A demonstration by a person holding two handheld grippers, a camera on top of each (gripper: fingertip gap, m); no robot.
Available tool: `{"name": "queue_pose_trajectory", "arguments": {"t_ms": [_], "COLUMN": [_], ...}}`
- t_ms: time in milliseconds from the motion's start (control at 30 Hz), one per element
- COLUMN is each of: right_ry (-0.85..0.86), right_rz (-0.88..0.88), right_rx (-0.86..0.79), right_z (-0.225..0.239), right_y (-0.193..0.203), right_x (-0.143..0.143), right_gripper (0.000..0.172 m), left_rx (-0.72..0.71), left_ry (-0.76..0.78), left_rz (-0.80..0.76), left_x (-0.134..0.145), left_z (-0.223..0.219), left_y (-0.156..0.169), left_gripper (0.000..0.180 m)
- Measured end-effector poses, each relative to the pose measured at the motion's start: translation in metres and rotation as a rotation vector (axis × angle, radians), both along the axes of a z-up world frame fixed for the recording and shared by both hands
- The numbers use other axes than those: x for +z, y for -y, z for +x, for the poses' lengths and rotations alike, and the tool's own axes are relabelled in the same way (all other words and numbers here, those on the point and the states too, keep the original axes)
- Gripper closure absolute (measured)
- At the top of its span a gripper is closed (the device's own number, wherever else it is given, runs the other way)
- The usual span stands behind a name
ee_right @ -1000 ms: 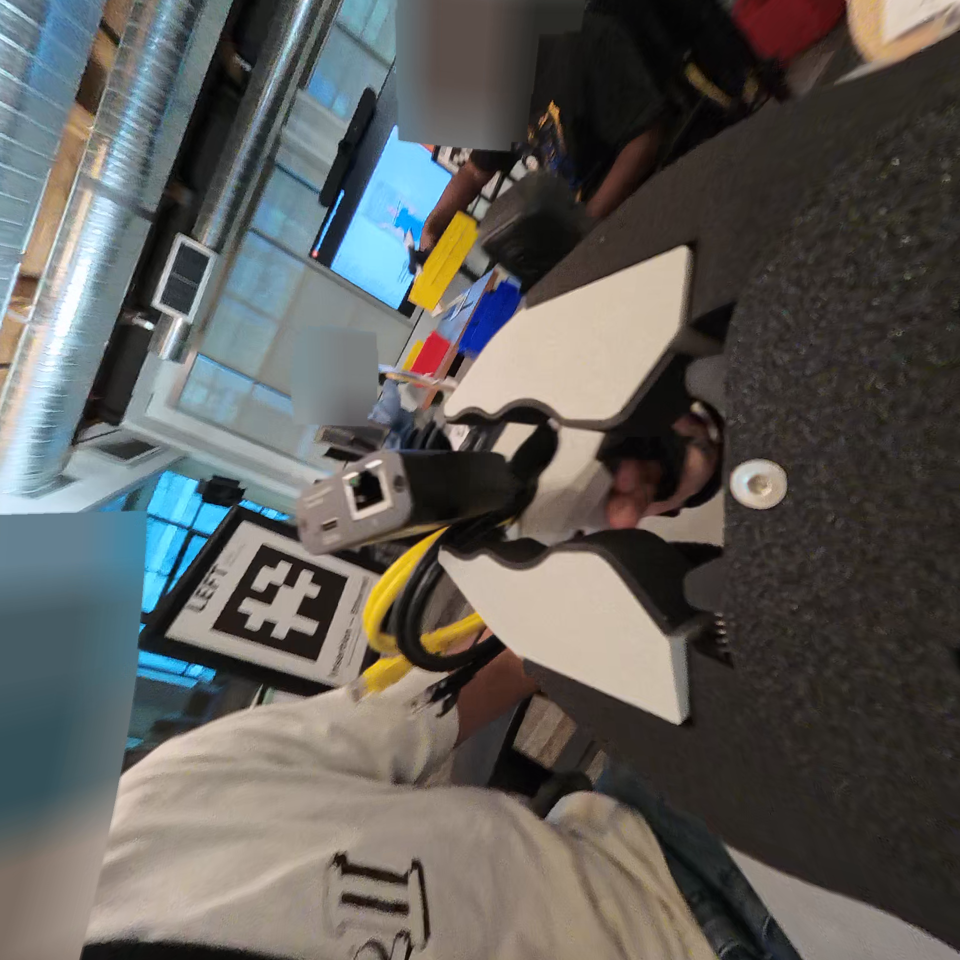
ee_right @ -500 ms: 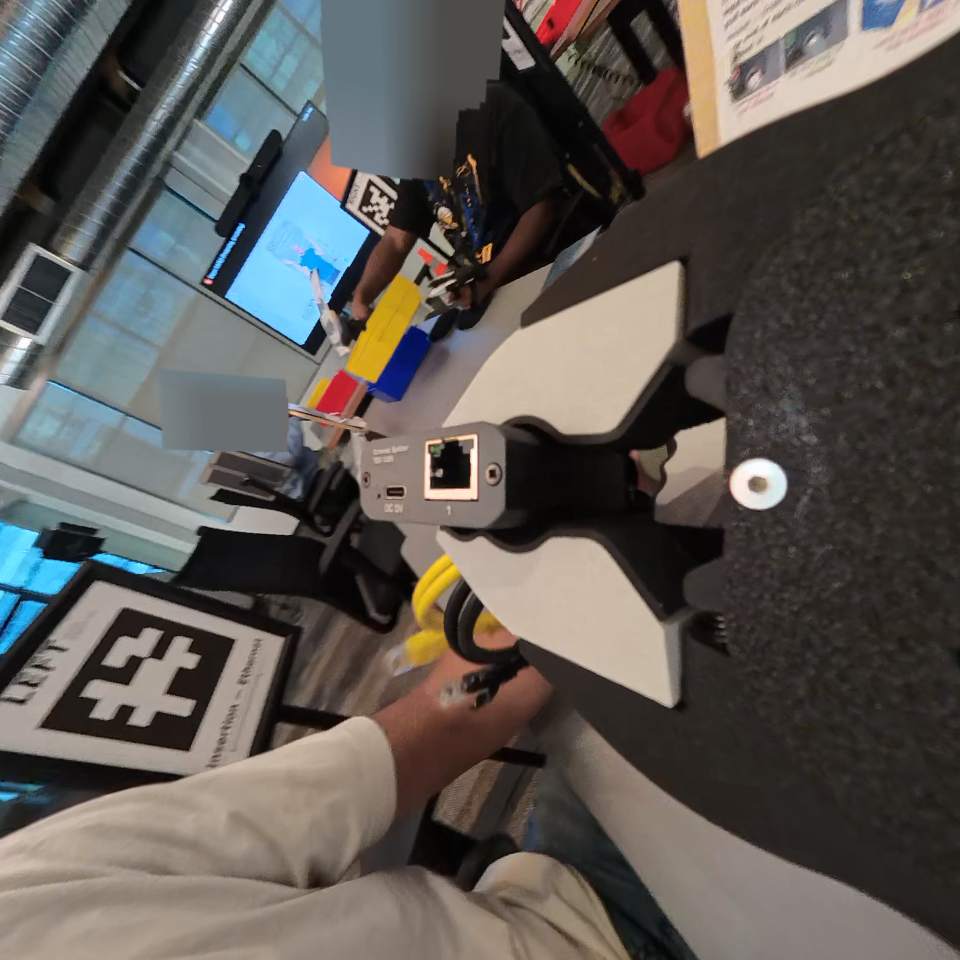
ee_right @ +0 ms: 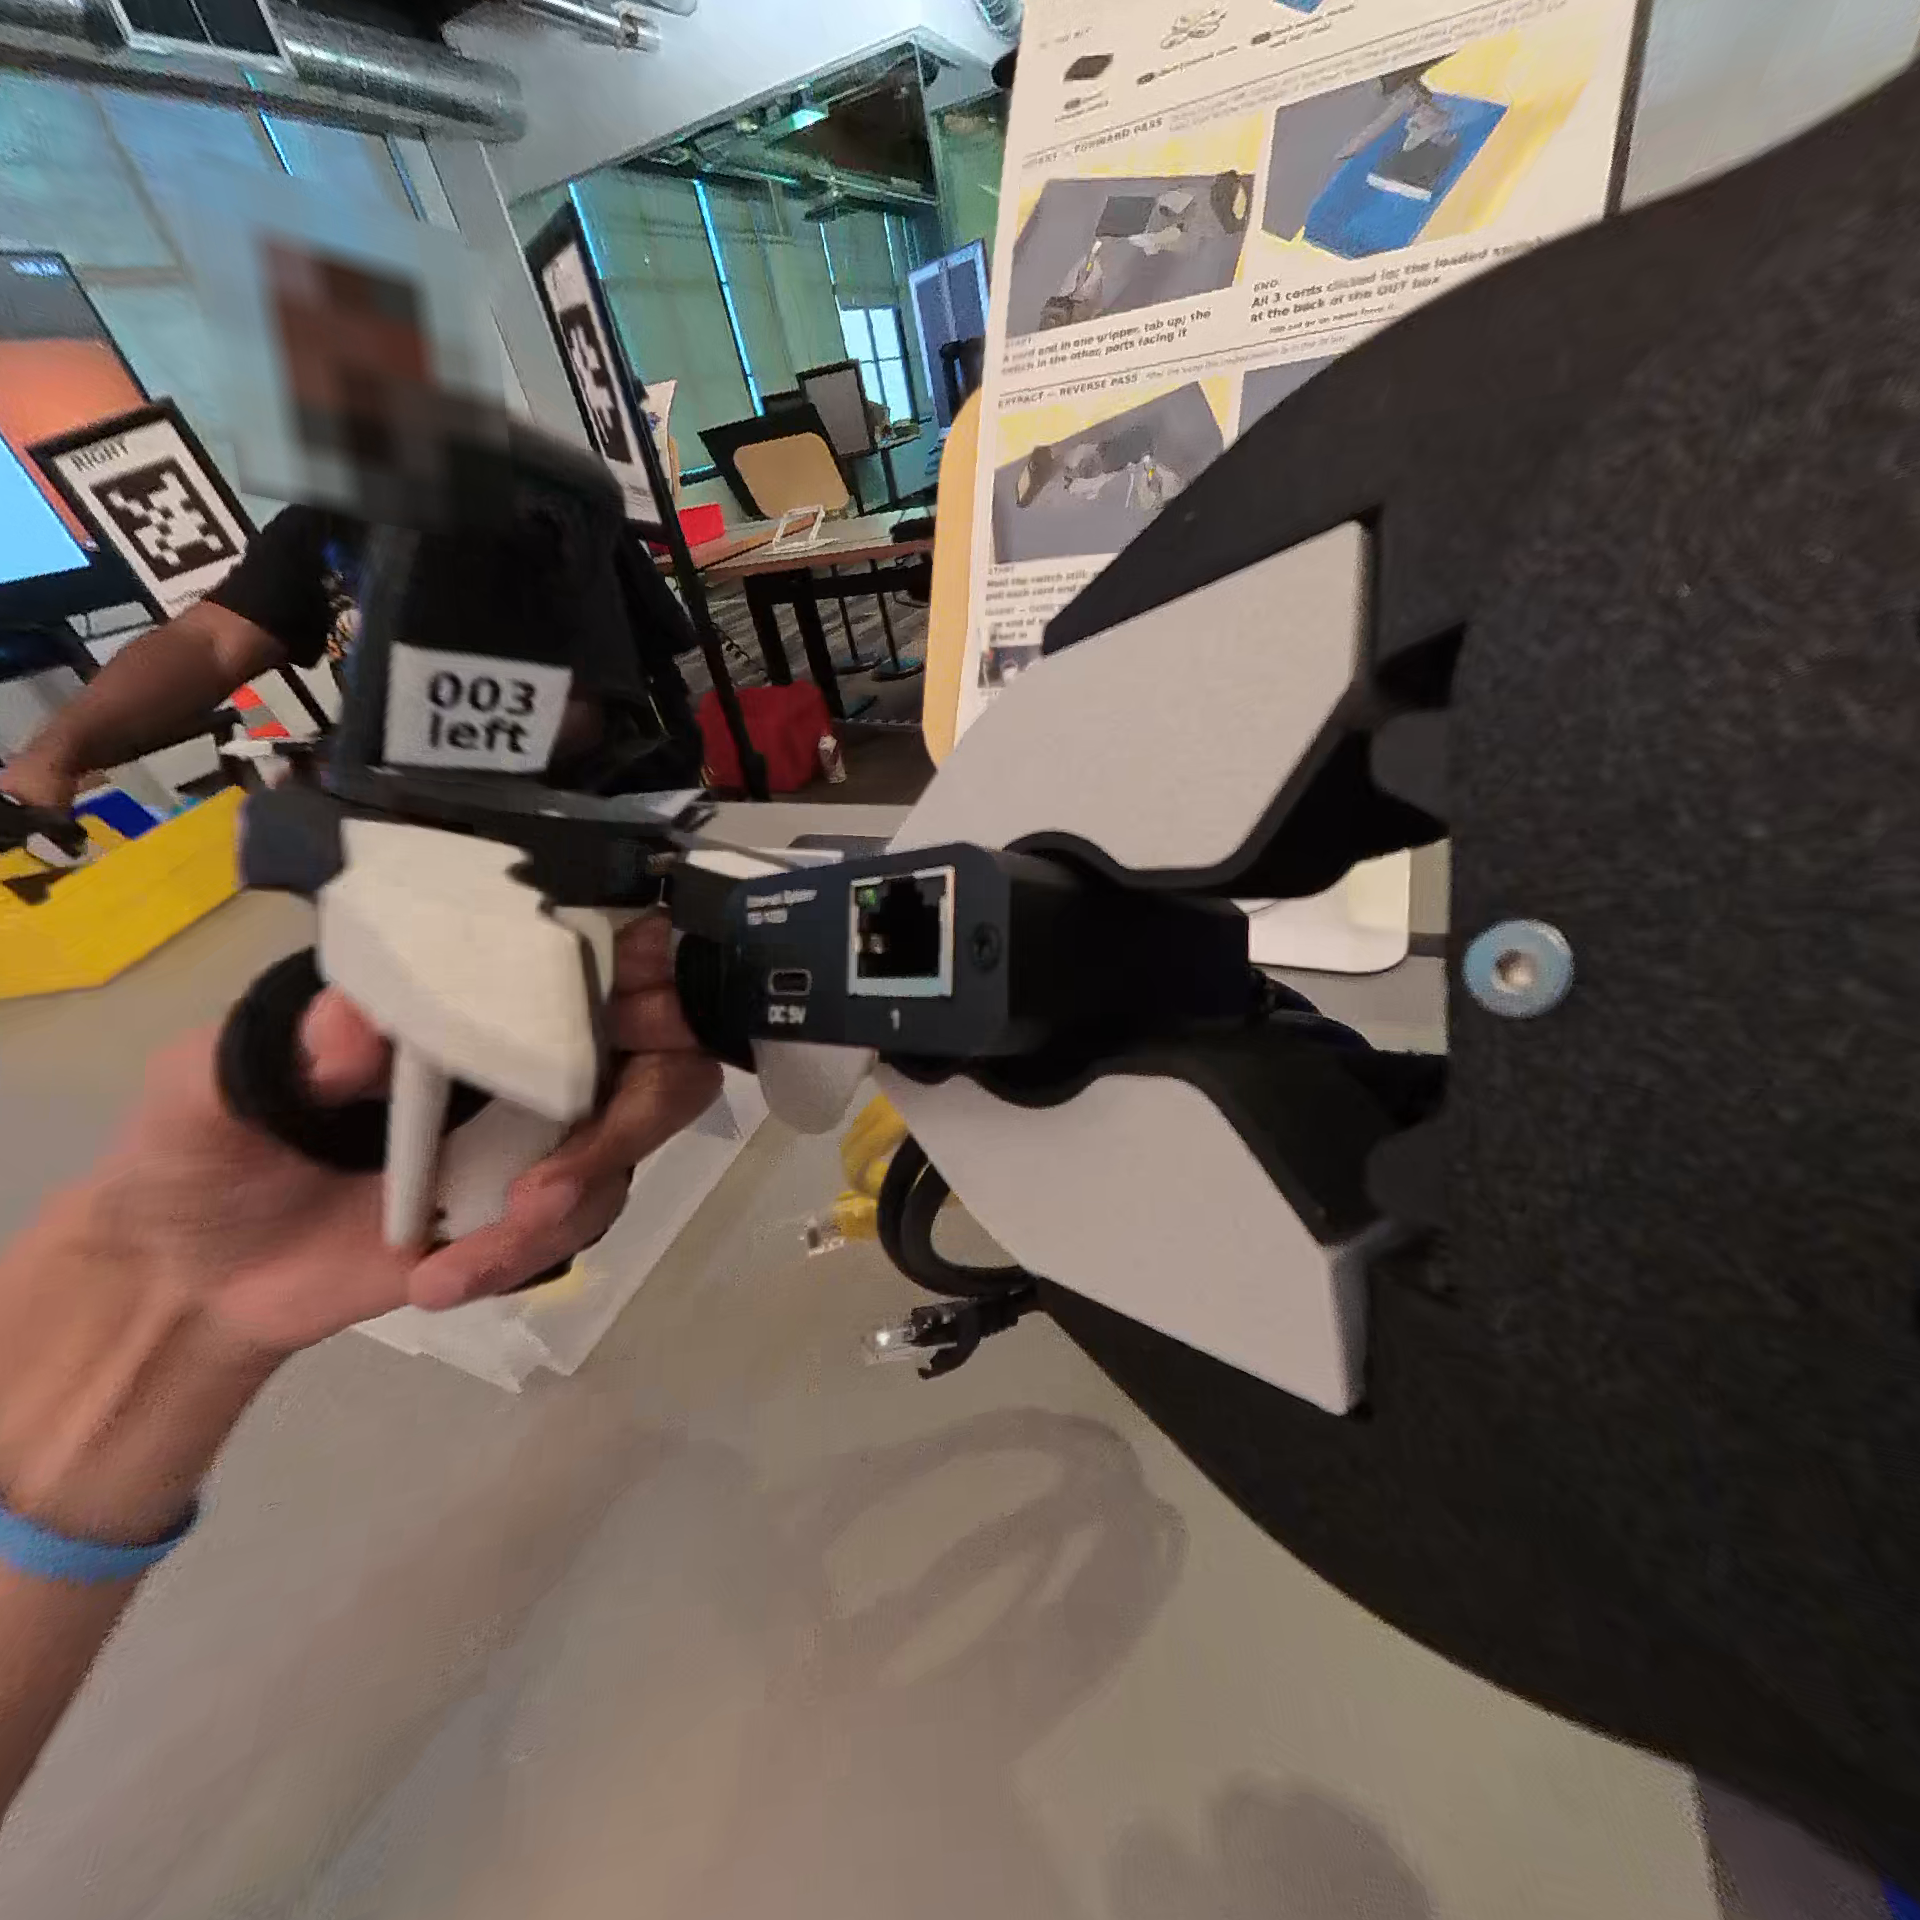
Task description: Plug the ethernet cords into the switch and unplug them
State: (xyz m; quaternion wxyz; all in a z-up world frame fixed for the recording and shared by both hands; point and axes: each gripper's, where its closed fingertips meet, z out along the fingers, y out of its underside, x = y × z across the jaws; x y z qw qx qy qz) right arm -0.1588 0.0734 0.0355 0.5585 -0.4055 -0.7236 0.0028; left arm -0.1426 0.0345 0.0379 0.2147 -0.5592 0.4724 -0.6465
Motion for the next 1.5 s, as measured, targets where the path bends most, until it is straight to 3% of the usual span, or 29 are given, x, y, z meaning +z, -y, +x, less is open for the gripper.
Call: {"name": "queue_pose_trajectory", "arguments": {"t_ms": [100,200,567,800,933,1067,1133,1333,1433,1500], "right_ry": [-0.002,-0.018,0.058,0.066,0.051,0.012,0.01,0.109,0.142,0.157], "right_rz": [0.038,0.027,0.061,0.019,0.034,0.082,0.127,0.192,0.176,0.167], "right_rx": [0.013,0.052,0.006,0.039,-0.001,-0.011,-0.048,-0.148,-0.155,-0.153], "right_z": [-0.01,-0.018,-0.015,-0.021,-0.022,-0.017,-0.012,0.003,0.004,0.002], "right_y": [0.002,0.012,-0.005,0.007,0.001,-0.005,-0.013,-0.035,-0.038,-0.038], "right_x": [-0.005,-0.004,-0.027,-0.026,-0.022,-0.015,-0.011,-0.023,-0.032,-0.036], "right_gripper": [0.146,0.145,0.145,0.146,0.146,0.146,0.146,0.146,0.146,0.146], "left_rx": [0.052,0.021,0.05,-0.038,0.001,0.197,0.365,0.851,0.961,1.019], "left_ry": [-0.015,0.079,0.007,0.072,0.099,0.186,0.129,-0.382,-0.552,-0.556], "left_rz": [0.025,-0.09,-0.056,-0.054,-0.081,-0.134,-0.047,0.37,0.314,0.264], "left_x": [-0.004,0.002,-0.021,-0.019,-0.013,0.014,0.011,-0.073,-0.105,-0.112], "left_z": [0.003,-0.003,-0.015,-0.021,-0.023,-0.054,-0.079,-0.173,-0.233,-0.256], "left_y": [0.002,0.0,-0.016,-0.006,-0.013,-0.036,-0.04,-0.005,0.016,0.022], "left_gripper": [0.109,0.122,0.123,0.123,0.123,0.124,0.127,0.137,0.13,0.13]}}
